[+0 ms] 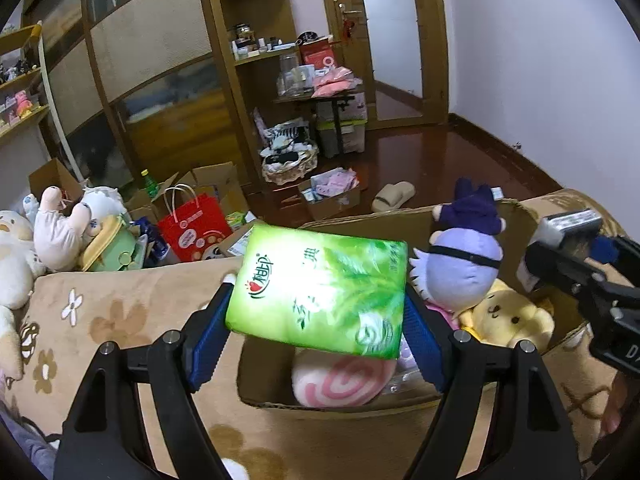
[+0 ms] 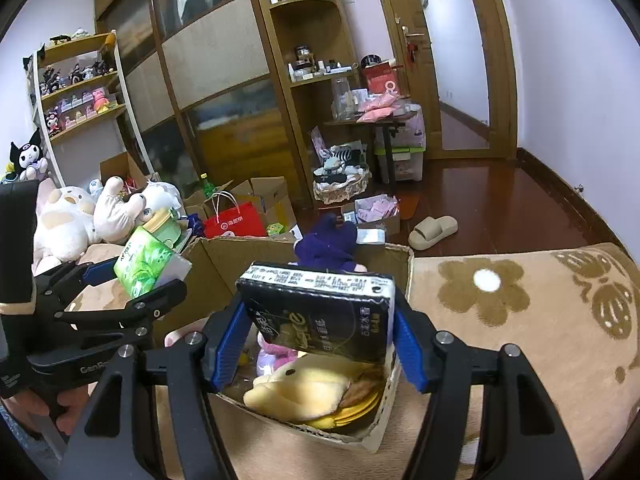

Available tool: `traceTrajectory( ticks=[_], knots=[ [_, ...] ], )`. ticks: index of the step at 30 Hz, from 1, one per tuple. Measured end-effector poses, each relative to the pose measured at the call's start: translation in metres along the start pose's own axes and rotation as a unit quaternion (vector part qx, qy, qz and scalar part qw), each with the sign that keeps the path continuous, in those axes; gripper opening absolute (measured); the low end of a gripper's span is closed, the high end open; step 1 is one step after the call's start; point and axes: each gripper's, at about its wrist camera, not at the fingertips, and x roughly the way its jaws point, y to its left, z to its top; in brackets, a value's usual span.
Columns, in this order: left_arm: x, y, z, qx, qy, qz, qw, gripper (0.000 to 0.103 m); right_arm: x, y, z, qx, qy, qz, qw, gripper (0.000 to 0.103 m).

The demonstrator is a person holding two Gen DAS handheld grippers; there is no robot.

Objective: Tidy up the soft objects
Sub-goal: 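Open both grippers to drop the tissue pack and black box into the box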

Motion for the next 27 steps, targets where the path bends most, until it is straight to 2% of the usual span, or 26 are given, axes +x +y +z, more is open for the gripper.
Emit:
traceTrajectory(
  ticks=[2, 5, 10, 13, 17, 25, 27],
  knots=[
    [-0.001, -0.001, -0.001, 0.005, -0.002, 0.0, 1.0, 0.08, 0.001, 0.0, -0.001, 0.002, 0.003, 0.001, 1.0, 0.069],
    [0.0, -0.002, -0.003, 0.006, -0.002, 0.007, 1.0, 0.09, 0.002, -0.001, -0.003, 0.003, 0.009, 0.002, 1.0, 0.07],
    [-0.002, 0.003, -0.009, -0.008, 0.008, 0.006, 0.9999, 0.09, 0.003, -0.002, -0.005, 0.004, 0.018, 0.005, 1.0, 0.073],
    [-0.005, 0.007, -0.011, -0.01, 0.008, 0.018, 0.9998, 0.09, 0.002, -0.002, -0.005, 0.003, 0.015, 0.004, 1.0, 0.08],
    [-0.016, 0.011, -0.016, -0.012, 0.005, 0.029, 0.9995, 0.09, -0.004, 0.0, -0.004, 0.0, 0.011, 0.0, 1.0, 0.081],
    [-0.051, 0.024, -0.022, -0.027, -0.013, 0.043, 0.9986, 0.09, -0.038, 0.003, -0.004, -0.001, -0.01, -0.012, 1.0, 0.091],
    [-0.061, 0.028, -0.024, -0.034, -0.018, 0.041, 0.9984, 0.093, -0.05, 0.006, -0.003, -0.001, -0.019, -0.017, 1.0, 0.097]
  ],
)
